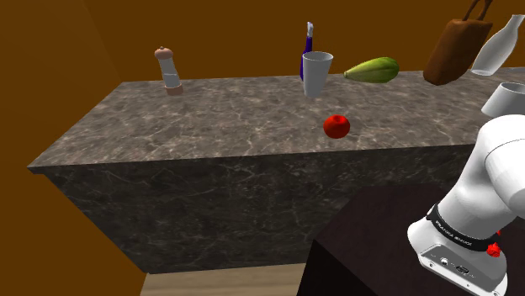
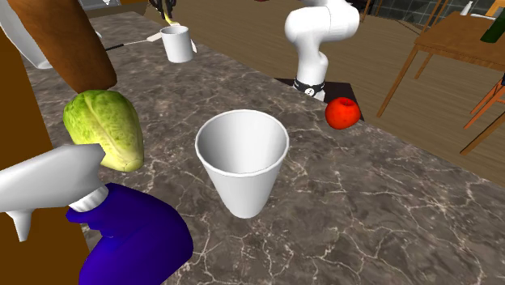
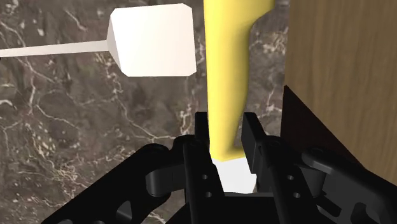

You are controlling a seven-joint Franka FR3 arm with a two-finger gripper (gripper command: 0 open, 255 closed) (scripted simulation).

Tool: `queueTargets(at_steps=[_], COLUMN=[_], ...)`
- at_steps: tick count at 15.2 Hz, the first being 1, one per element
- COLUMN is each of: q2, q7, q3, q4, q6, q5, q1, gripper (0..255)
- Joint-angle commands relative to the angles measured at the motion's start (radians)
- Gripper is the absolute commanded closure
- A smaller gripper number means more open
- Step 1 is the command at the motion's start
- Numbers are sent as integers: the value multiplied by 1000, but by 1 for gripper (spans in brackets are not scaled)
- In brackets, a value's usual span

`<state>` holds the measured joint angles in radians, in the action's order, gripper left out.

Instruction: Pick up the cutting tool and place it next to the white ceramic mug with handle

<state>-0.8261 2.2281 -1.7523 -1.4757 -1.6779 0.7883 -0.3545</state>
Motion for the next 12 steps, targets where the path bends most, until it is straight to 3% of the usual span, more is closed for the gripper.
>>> queueTargets(at_steps=[1,12], q2=[-9,-55], q7=[-6,-37], q3=[-8,-53], q4=[-17,-107], q6=[-20,-121], q5=[9,59], q1=[1,13], gripper=[255,255])
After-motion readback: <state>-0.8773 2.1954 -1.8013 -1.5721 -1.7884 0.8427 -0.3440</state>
